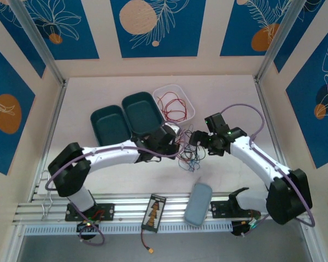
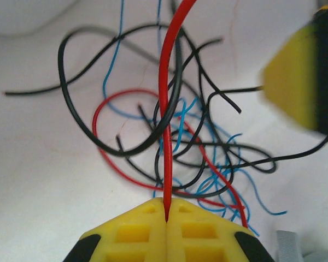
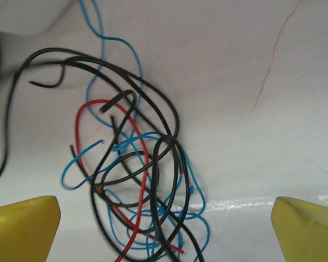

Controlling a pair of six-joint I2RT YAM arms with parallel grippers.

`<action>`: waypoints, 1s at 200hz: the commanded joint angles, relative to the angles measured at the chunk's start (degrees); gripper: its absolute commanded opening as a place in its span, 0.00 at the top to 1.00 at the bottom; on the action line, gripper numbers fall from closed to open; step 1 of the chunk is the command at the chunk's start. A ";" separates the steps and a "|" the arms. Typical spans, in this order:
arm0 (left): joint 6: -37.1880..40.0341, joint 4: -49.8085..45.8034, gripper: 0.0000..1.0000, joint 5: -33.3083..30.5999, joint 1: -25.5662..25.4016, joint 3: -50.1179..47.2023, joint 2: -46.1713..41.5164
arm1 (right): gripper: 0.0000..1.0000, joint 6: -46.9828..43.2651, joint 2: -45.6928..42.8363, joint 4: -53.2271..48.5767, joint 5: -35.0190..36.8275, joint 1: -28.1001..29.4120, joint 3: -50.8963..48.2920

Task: Untangle the cables

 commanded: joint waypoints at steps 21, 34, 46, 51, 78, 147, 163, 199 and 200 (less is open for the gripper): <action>6.55 6.79 1.00 2.55 -0.64 -2.21 -3.71 | 0.01 -1.37 7.94 0.88 0.18 2.85 4.02; 7.47 7.69 1.00 2.54 -0.64 -2.67 -4.79 | 0.01 -1.03 10.14 1.83 0.03 2.86 3.81; 8.40 8.16 1.00 1.95 -0.64 -2.94 -6.17 | 0.01 -0.76 11.99 2.59 -0.42 2.61 3.46; 8.85 8.41 1.00 1.70 -0.64 -3.10 -6.84 | 0.01 -0.63 12.69 2.82 -0.58 2.54 3.33; 11.79 9.34 1.00 0.39 -0.65 -3.73 -11.08 | 0.01 -0.12 16.37 2.79 0.45 2.36 3.07; 18.53 7.16 1.00 -3.16 -0.46 -3.91 -18.58 | 0.00 1.95 19.55 2.70 2.36 -2.58 1.53; 19.09 6.79 1.00 -4.49 -0.16 -3.85 -19.25 | 0.03 1.81 19.31 2.61 2.33 -4.72 1.07; 20.46 7.23 1.00 -4.60 0.45 -3.71 -19.82 | 0.07 1.62 16.34 1.57 1.90 -9.54 -0.10; 20.46 7.23 1.00 -4.55 0.52 -3.68 -19.73 | 0.07 1.62 16.19 1.56 1.88 -9.58 -0.15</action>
